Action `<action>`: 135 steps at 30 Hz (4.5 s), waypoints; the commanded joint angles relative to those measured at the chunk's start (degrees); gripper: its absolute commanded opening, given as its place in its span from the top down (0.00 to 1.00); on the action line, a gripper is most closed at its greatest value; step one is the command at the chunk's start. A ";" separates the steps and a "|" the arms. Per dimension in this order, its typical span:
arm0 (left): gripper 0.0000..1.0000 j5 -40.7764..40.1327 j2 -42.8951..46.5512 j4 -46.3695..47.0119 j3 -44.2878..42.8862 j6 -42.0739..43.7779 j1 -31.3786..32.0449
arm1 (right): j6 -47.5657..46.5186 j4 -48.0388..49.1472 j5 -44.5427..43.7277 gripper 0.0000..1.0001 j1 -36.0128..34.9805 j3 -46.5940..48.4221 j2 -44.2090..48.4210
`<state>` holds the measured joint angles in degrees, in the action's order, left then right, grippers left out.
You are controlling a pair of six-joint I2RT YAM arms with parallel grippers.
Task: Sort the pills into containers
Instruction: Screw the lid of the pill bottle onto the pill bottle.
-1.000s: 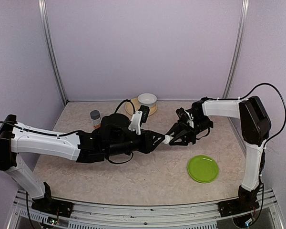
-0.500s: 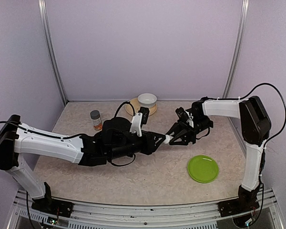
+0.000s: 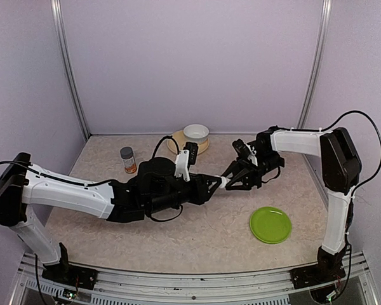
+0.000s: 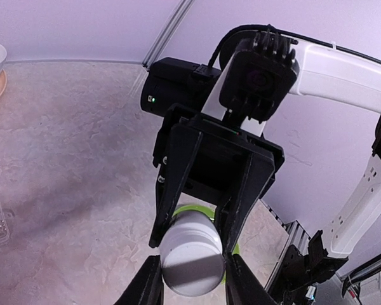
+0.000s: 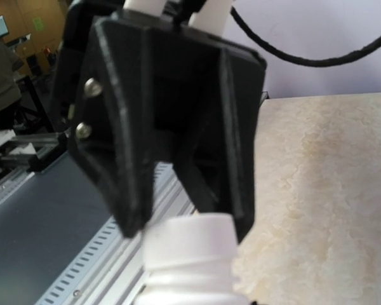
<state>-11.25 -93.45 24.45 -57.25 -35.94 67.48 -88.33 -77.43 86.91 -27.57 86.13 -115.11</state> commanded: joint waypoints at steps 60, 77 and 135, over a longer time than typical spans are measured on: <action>0.49 17.32 -1.35 -23.66 -15.62 0.51 -7.28 | 2.90 -1.41 15.06 1.00 0.33 1.31 2.48; 0.65 18.83 -1.28 -20.13 -13.63 4.34 -5.60 | 3.46 -1.41 15.19 1.00 0.28 1.85 2.07; 0.42 17.92 14.17 -7.75 0.02 31.99 -7.93 | 0.51 -1.41 15.41 1.00 -0.90 -0.69 4.13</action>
<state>7.66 -81.14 16.23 -57.60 -3.60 59.92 -87.09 -78.00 88.58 -28.01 84.88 -111.85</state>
